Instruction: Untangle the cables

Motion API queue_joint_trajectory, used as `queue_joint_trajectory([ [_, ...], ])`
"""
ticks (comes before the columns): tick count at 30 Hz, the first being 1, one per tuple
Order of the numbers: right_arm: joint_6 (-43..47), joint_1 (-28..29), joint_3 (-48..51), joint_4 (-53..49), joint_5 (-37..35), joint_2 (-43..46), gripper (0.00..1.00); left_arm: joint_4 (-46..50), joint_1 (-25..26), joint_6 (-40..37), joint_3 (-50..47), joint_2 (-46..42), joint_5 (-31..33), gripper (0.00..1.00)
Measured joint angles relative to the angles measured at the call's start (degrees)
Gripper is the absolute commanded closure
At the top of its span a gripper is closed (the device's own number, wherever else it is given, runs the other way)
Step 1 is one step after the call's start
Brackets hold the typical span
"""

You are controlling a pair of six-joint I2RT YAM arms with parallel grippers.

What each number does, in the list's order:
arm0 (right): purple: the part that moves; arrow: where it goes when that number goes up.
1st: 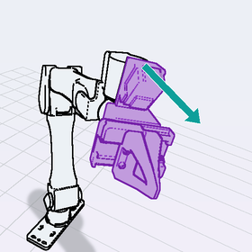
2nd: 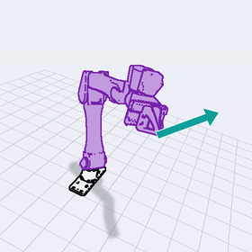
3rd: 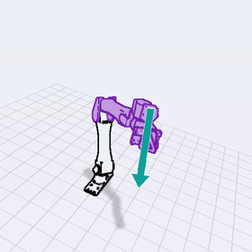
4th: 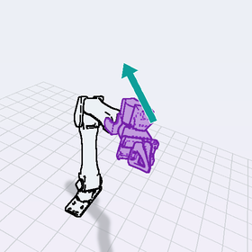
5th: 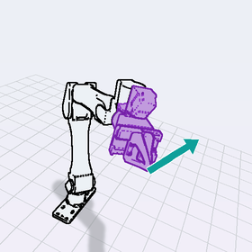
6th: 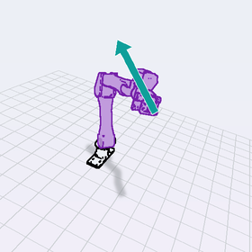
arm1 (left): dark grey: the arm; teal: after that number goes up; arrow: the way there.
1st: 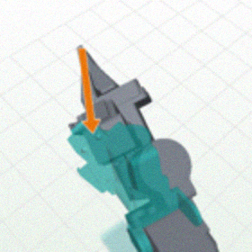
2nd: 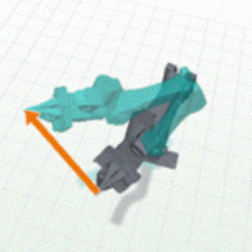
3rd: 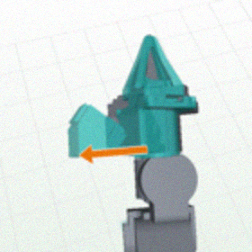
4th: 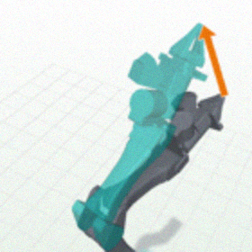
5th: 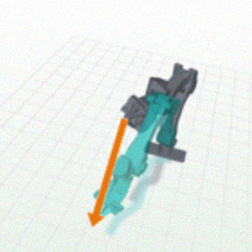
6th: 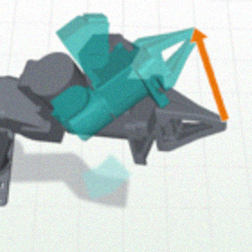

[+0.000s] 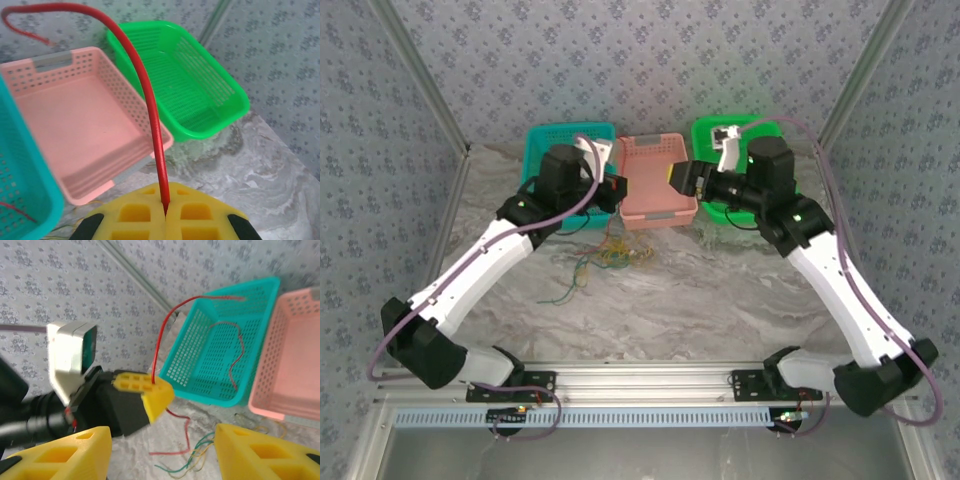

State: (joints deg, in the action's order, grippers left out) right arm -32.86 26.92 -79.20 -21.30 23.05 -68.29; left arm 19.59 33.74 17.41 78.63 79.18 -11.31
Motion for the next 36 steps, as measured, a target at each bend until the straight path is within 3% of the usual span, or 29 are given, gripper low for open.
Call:
queue_joint_trajectory([
  [5,3.9,1.5,5.2,1.3,-2.1,6.2,0.38,3.5,-6.6,0.0,3.6,0.4,-1.4,1.00],
  [9,9.1,7.7,9.5,3.3,-4.2,7.8,0.33,5.3,-11.3,-0.5,8.0,3.5,-1.1,1.00],
  [16,15.9,15.9,10.2,6.1,-9.2,6.2,0.34,7.0,-16.1,-3.2,15.3,12.7,2.3,1.00],
  [29,17.9,18.4,11.8,9.1,-12.5,2.7,0.35,8.7,-16.9,-8.0,28.4,33.7,10.8,1.00],
  [36,17.9,18.4,15.5,9.3,-13.5,2.7,0.35,10.3,-16.9,-7.3,28.5,38.2,14.2,1.00],
])
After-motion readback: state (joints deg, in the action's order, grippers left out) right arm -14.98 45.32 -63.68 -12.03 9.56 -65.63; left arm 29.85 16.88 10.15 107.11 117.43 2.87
